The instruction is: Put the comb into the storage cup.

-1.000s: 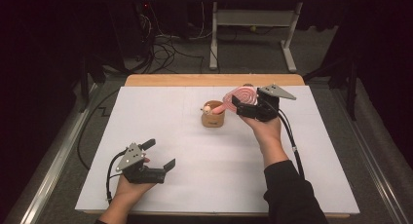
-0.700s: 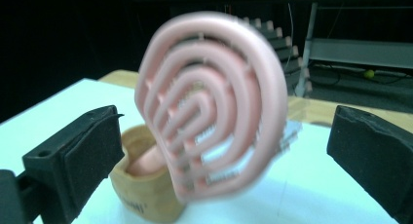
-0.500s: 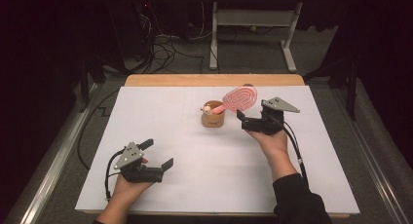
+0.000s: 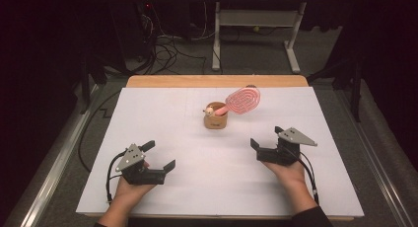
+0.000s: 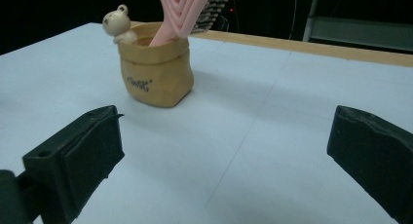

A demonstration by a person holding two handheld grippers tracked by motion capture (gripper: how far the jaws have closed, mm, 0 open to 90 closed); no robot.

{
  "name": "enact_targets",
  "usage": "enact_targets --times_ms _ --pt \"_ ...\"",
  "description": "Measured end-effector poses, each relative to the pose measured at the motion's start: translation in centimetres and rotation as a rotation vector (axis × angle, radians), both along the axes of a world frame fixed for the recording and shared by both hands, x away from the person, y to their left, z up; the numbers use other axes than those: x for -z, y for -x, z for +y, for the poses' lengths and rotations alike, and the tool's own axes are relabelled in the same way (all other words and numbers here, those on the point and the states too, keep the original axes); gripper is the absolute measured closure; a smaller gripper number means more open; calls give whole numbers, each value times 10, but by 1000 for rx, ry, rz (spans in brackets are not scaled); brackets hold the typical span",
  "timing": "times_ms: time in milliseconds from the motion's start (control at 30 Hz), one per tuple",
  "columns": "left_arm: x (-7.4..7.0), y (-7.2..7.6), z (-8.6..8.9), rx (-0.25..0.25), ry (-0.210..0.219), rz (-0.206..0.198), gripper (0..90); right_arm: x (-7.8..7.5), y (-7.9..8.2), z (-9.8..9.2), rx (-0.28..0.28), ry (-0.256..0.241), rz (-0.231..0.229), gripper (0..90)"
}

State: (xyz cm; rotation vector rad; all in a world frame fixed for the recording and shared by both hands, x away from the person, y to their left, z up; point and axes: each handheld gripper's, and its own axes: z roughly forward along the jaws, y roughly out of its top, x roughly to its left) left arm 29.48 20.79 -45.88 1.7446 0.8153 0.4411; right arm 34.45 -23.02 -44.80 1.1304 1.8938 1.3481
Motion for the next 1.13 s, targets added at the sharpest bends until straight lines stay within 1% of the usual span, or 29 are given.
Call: enact_targets --times_ms 100,167,267,367,433,500,533,600,667,733,800,833,900,1000,1133 --pt "0 -1 1 -9 -1 -2 0 5 17 -7 -5 6 -16 4" --pt "-1 -1 3 -15 9 -5 0 5 27 -13 6 18 -30 4" --pt "-2 0 5 -25 12 -10 0 5 41 -25 13 21 -44 4" --pt "-3 0 8 -35 14 -15 0 3 54 -37 23 12 -65 4" --pt "-1 0 7 -37 -16 -15 0 2 64 -45 26 4 -82 4" --pt "1 0 6 -32 -41 -9 0 3 74 -52 34 -9 -114 4" --pt "1 1 6 -33 -42 -11 0 3 79 -56 38 -22 -126 4" --pt "-1 3 6 -38 -26 -24 0 3 85 -63 46 -44 -138 4" --pt "-3 5 6 -36 -23 -36 0 2 86 -69 62 -65 -147 4" --pt "-3 5 6 -29 -25 -37 0 2 84 -73 76 -84 -151 4" --pt "-2 5 6 -29 -18 -30 0 3 82 -74 83 -77 -154 4" --pt "-2 4 7 -29 -6 -23 0 3 81 -74 83 -76 -152 4" --pt "-1 4 7 -32 11 -18 0 4 82 -76 81 -85 -149 4" --pt "-2 5 8 -30 7 -23 0 4 83 -76 78 -84 -151 4" --pt "-3 6 8 -36 14 -23 0 4 83 -72 68 -75 -146 4"
